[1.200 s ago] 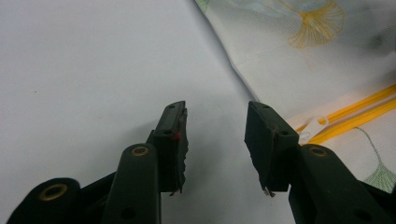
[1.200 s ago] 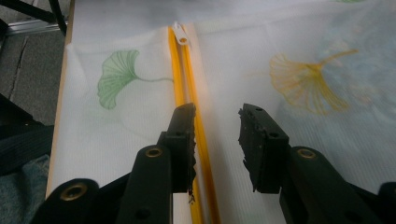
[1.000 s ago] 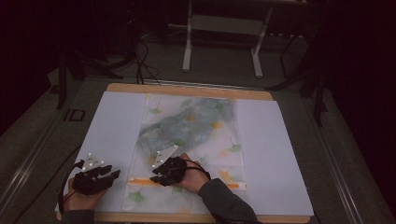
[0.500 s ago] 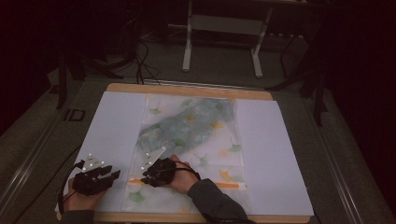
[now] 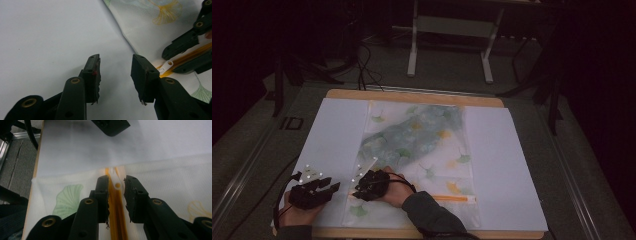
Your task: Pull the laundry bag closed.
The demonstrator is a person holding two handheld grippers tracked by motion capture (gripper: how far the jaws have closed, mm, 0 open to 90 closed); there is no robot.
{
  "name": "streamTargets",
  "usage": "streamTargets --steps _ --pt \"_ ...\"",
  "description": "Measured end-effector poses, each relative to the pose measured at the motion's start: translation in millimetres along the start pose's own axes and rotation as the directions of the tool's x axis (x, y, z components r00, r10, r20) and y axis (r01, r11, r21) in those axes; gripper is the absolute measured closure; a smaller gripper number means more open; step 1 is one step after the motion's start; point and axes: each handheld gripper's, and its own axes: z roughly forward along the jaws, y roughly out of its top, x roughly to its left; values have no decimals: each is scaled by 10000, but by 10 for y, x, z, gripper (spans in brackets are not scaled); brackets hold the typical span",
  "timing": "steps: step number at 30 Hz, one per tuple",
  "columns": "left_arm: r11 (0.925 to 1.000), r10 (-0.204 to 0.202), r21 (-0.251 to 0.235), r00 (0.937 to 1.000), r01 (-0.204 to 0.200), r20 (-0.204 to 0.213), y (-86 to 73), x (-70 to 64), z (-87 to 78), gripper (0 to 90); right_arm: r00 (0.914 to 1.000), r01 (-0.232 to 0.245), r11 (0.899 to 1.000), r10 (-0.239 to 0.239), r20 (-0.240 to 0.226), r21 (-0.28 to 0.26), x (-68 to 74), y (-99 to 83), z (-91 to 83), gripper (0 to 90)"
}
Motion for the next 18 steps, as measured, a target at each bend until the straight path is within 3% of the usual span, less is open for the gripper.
streamTargets --steps 9,18 --pt "10000 37 92 10000 -38 87 -5 3 4 590 9998 210 9994 -210 1 281 25 47 58 823" --pt "9999 -3 172 9992 -4 393 -21 -19 -14 589 9996 209 9994 -214 161 271 48 30 18 837"
